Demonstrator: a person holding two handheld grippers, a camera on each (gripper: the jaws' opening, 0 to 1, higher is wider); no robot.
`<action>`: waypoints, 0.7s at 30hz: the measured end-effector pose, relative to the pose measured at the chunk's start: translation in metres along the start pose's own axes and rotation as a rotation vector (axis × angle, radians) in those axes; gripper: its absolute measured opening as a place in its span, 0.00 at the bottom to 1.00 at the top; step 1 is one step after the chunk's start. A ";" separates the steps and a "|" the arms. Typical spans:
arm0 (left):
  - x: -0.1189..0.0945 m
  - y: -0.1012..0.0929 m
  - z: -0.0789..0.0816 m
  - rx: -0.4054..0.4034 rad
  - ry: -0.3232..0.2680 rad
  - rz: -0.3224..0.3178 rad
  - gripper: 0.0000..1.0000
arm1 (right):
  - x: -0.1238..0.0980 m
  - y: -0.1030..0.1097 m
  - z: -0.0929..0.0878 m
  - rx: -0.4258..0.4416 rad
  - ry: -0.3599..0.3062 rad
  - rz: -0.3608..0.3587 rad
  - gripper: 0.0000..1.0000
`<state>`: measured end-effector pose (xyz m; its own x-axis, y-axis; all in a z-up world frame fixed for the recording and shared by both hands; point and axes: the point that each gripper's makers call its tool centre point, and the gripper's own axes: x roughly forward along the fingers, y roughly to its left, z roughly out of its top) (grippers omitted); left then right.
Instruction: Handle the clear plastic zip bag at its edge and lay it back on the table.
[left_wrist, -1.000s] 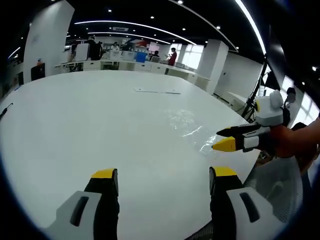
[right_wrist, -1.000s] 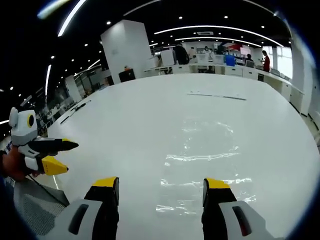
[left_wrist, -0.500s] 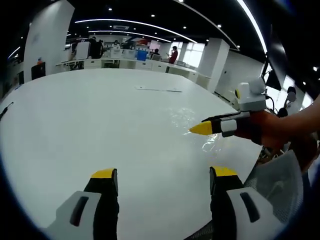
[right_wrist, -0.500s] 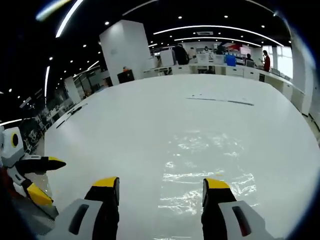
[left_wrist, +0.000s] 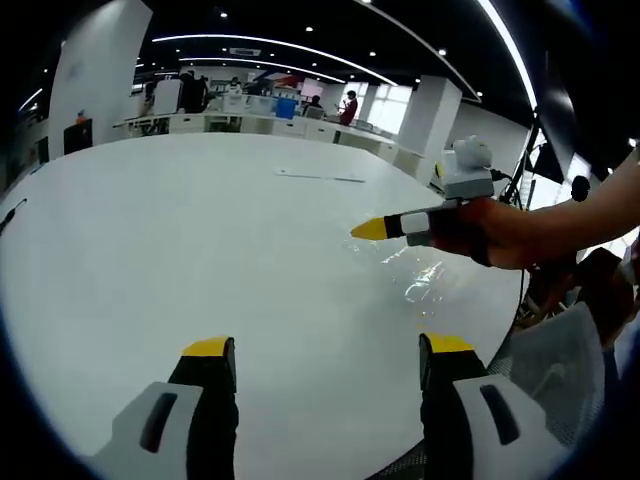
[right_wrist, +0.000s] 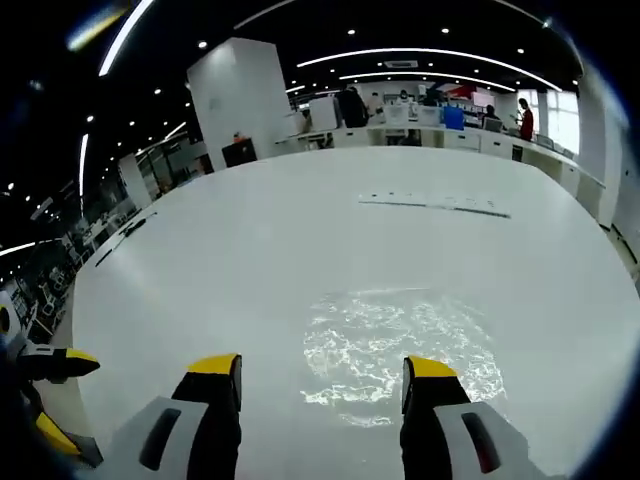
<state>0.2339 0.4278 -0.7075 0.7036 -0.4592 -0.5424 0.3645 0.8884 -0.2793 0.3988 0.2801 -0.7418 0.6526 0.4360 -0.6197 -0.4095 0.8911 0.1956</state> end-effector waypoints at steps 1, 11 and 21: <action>0.000 0.000 0.000 0.000 0.000 -0.001 0.74 | 0.003 0.001 0.004 0.001 -0.004 0.000 0.64; -0.002 0.000 0.000 -0.012 0.003 0.003 0.74 | 0.032 -0.015 0.020 -0.006 0.007 -0.015 0.63; 0.001 0.002 -0.002 -0.017 0.009 0.000 0.73 | 0.055 -0.025 0.023 0.018 0.024 -0.030 0.60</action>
<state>0.2338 0.4288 -0.7099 0.6980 -0.4591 -0.5496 0.3538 0.8883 -0.2927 0.4593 0.2846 -0.7636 0.6487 0.4062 -0.6436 -0.3783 0.9059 0.1904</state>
